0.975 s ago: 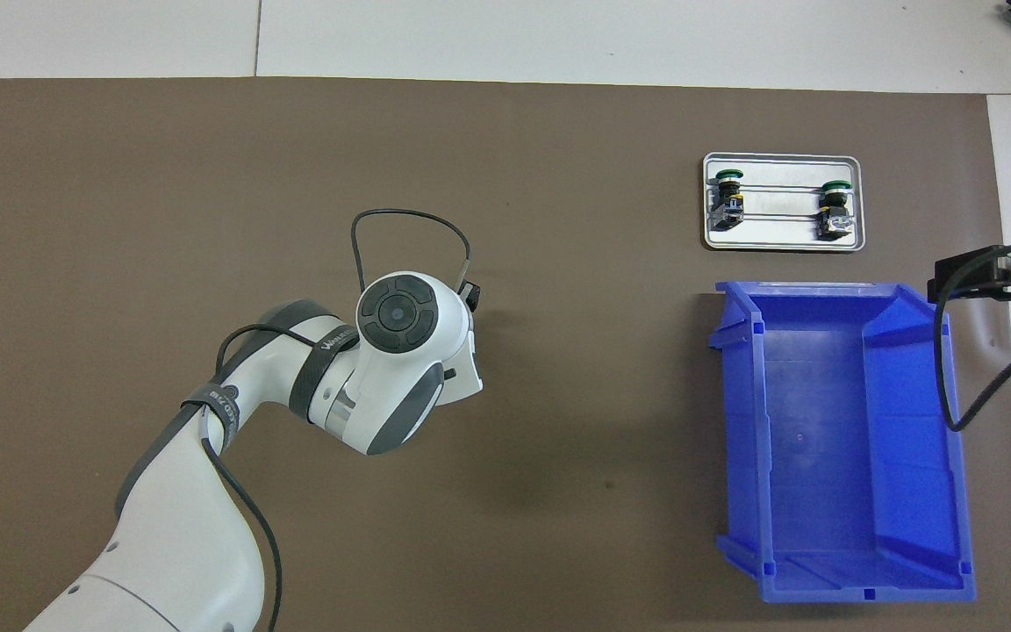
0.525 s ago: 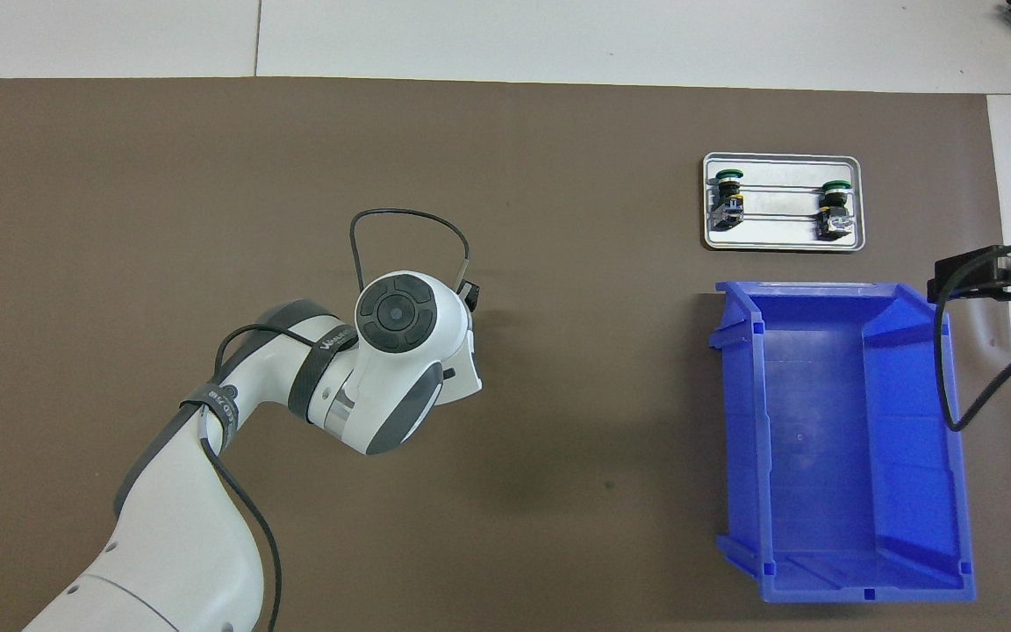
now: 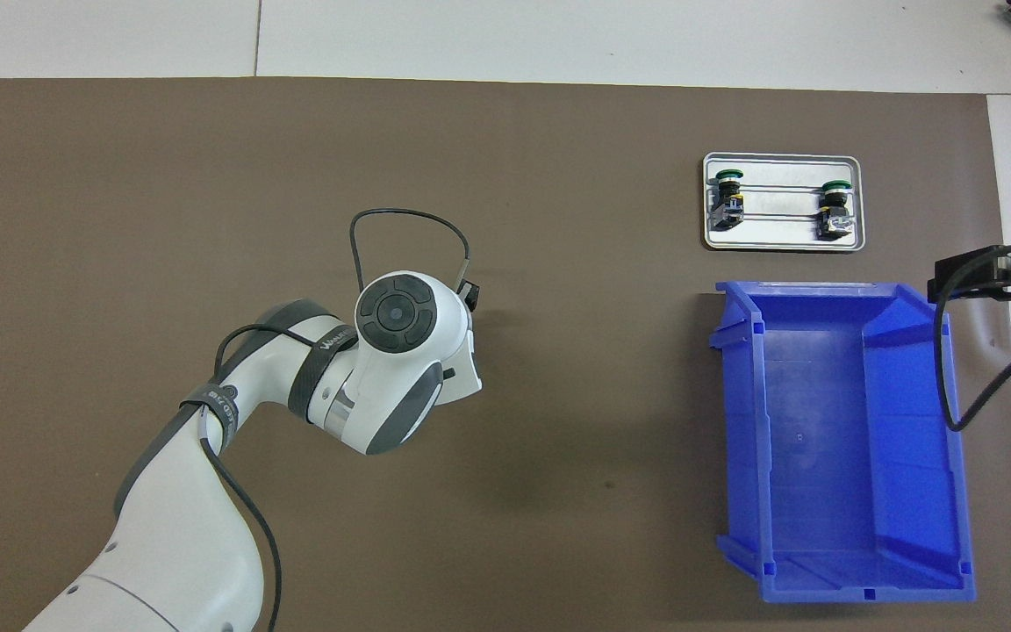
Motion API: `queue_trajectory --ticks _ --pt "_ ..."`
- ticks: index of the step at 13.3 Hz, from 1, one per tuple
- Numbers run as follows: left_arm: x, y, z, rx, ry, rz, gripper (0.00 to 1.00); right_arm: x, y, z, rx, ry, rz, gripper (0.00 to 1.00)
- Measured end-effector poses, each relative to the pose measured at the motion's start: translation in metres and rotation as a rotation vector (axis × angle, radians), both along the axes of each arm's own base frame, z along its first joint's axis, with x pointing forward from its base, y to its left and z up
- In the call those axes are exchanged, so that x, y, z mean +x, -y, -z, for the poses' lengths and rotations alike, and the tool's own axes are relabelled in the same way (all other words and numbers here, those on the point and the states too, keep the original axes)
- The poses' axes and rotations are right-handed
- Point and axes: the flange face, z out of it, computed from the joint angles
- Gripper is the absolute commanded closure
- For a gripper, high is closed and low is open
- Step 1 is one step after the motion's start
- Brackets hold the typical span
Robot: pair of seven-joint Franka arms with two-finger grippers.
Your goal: Place and press button with both arms
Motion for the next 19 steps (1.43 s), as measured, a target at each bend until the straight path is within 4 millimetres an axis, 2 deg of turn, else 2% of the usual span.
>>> queue_trajectory --ticks 7,12,19 --pt "0.003 -0.004 -0.005 -0.010 -0.016 -0.168 0.83 0.000 0.000 0.000 0.000 0.000 0.000 0.00" --pt "0.004 -0.014 -0.020 0.006 -0.063 -0.376 0.83 0.000 0.000 0.000 0.000 0.000 0.000 0.00" --pt "0.001 -0.016 -0.038 -0.009 -0.086 -0.652 0.84 0.000 0.000 0.000 0.000 0.000 0.000 0.00"
